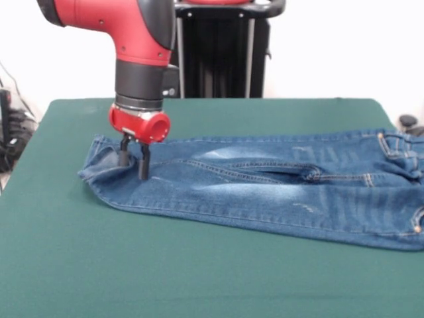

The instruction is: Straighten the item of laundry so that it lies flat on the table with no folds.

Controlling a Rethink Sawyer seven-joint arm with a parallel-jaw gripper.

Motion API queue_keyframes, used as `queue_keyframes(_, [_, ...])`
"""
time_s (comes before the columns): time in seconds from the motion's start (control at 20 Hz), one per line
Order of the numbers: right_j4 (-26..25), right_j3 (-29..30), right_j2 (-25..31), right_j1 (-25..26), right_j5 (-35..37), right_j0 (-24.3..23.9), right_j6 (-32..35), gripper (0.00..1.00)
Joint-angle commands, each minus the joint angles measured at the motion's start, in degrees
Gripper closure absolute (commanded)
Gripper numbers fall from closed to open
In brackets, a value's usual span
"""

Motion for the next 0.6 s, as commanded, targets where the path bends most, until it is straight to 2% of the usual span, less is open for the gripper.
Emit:
queue_keyframes(0.05, [0.0, -1.9, 0.6, 4.5, -0.4, 4.7, 1.6, 0.00])
queue_keyframes(0.6, [2.2, 0.3, 4.7, -2.8, 7.6, 3.6, 0.4, 0.00])
